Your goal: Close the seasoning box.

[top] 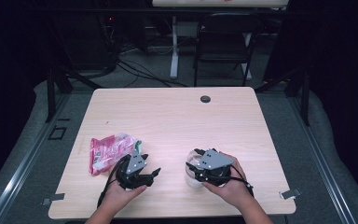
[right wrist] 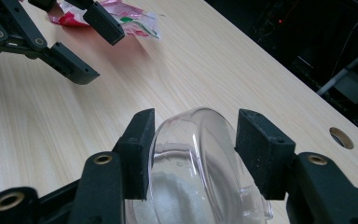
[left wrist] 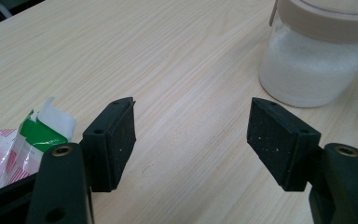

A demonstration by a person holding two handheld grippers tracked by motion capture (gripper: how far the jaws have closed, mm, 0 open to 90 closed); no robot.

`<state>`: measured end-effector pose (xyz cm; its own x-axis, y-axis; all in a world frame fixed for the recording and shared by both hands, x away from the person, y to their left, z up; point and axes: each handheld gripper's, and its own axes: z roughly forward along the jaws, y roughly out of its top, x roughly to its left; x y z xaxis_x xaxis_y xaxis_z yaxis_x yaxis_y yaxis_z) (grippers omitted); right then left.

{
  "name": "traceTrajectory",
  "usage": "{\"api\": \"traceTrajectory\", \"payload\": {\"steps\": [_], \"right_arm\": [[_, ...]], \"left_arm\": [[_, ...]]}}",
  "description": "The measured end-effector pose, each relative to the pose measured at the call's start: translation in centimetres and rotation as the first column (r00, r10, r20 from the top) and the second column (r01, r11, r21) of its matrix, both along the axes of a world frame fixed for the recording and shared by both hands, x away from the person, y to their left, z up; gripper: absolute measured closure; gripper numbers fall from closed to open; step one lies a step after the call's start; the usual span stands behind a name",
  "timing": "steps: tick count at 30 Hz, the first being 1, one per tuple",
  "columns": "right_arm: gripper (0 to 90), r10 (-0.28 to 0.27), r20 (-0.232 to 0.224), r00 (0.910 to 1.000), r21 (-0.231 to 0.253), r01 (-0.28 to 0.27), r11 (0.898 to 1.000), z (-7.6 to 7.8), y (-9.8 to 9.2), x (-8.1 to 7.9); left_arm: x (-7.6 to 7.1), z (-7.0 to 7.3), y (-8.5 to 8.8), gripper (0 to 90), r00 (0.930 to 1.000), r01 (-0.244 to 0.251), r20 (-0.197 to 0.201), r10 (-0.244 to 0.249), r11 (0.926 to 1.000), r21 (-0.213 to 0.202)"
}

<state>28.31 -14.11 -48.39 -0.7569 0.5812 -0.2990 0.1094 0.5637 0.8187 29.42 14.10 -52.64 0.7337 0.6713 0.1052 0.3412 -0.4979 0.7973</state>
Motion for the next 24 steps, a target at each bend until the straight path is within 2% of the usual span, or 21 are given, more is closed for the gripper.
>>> {"api": "traceTrajectory", "payload": {"steps": [14, 19, 24], "right_arm": [[46.2, 0.027, -0.030, 0.9992, 0.002, -0.027, 1.000, -0.03, 0.12, 0.04], [43.3, 0.057, -0.041, 0.9976, 0.031, -0.056, 0.998, 0.09, 0.27, -0.10], [42.9, 0.046, -0.047, 0.9978, 0.051, -0.044, 0.998, 0.22, 0.06, 0.07]], "left_arm": [[0.02, -0.03, 0.00, 32.4, 1.0000, 0.001, -0.001, -0.001, 1.0000, -0.001], [0.04, -0.04, 0.02, 32.2, 1.0000, -0.001, 0.000, 0.001, 1.0000, 0.000], [0.11, -0.08, 0.08, 32.2, 1.0000, -0.004, 0.000, 0.004, 1.0000, 0.001]]}}
